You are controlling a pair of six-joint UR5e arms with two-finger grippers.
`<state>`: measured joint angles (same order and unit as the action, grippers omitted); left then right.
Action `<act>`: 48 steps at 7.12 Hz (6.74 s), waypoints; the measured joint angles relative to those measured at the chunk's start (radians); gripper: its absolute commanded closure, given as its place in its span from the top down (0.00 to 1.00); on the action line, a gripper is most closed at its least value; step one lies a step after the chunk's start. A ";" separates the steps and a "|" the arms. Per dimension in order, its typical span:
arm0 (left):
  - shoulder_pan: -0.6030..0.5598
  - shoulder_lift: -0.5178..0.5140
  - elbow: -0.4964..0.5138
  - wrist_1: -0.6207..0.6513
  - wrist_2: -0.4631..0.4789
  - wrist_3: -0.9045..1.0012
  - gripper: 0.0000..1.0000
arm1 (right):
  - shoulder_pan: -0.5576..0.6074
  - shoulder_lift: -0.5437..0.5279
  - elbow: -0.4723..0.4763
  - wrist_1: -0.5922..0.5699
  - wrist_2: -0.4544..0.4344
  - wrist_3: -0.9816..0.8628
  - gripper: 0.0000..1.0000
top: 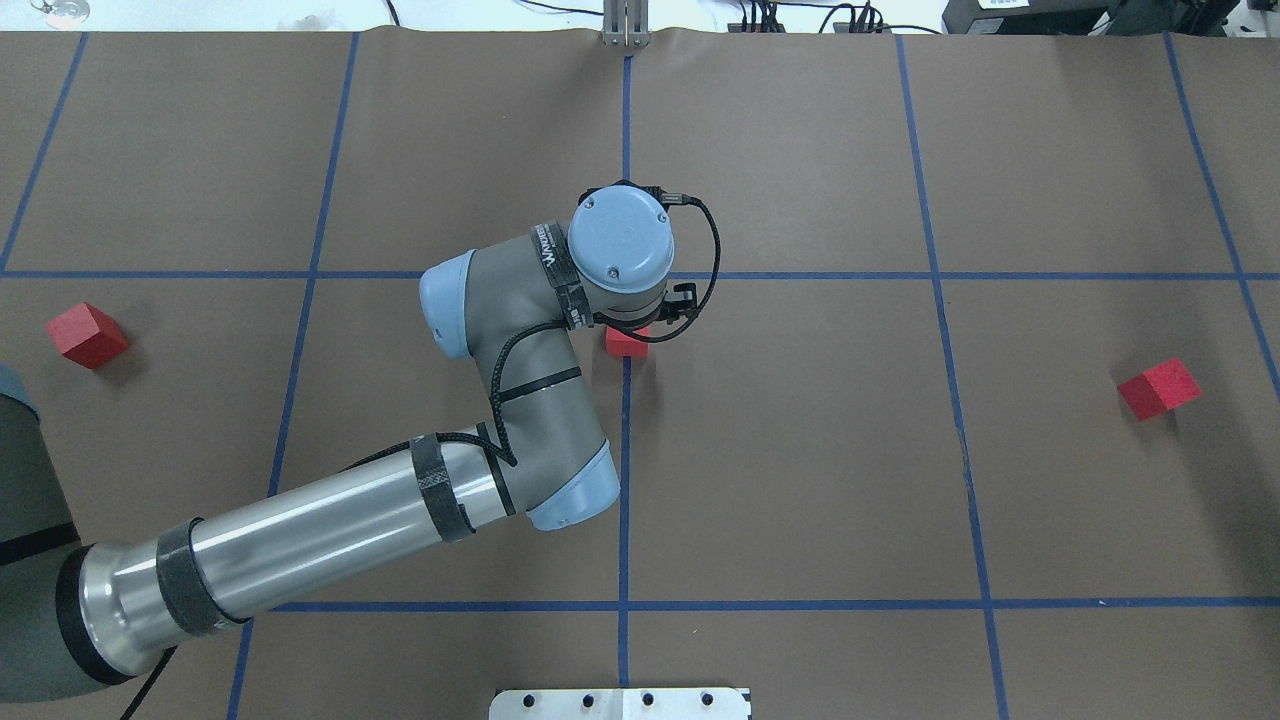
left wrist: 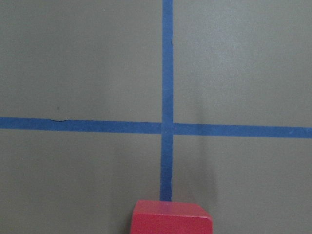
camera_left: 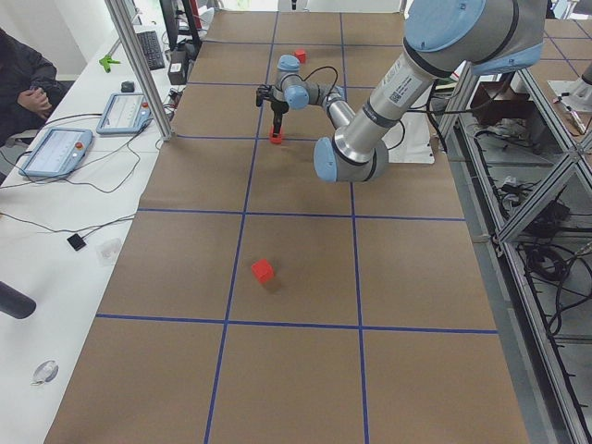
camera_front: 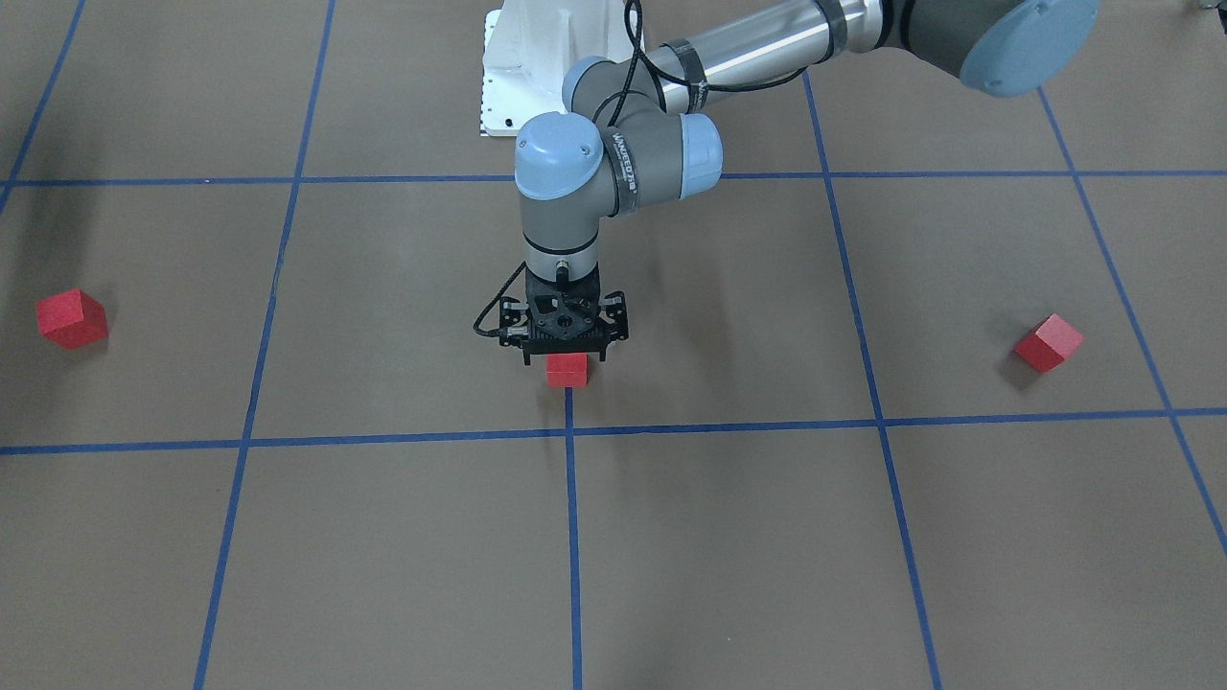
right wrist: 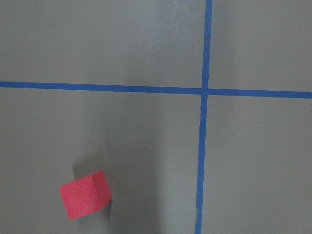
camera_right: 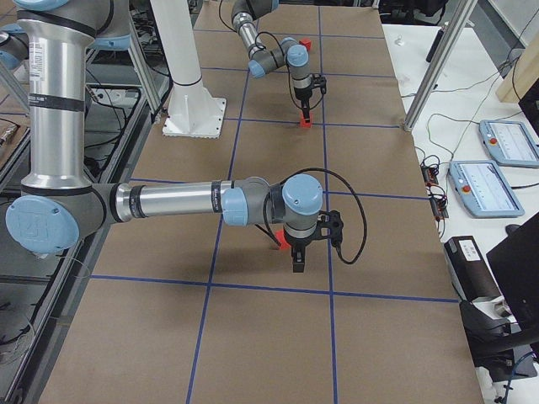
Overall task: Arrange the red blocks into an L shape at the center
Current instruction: 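Release the cube and raise the left gripper away while the right gripper approaches, then grasp the red cube near the right arm with the right gripper, then carry the held red cube to just nearer the robot than the center cube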
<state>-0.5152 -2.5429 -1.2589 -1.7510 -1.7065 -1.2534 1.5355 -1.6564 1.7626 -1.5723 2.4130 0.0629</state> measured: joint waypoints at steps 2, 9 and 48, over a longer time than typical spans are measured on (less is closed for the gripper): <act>-0.030 0.004 -0.044 0.007 -0.005 0.009 0.99 | -0.005 0.009 0.010 0.000 -0.004 -0.001 0.99; -0.221 0.325 -0.446 0.097 -0.177 0.140 0.99 | -0.195 0.086 0.053 0.104 -0.036 0.010 0.99; -0.876 0.754 -0.348 0.089 -0.524 1.201 0.99 | -0.935 0.986 -0.243 -0.129 -0.245 0.972 0.00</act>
<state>-1.3915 -1.7889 -1.6071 -1.6617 -2.2303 -0.0526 0.6009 -0.6708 1.5198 -1.7010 2.1683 1.0353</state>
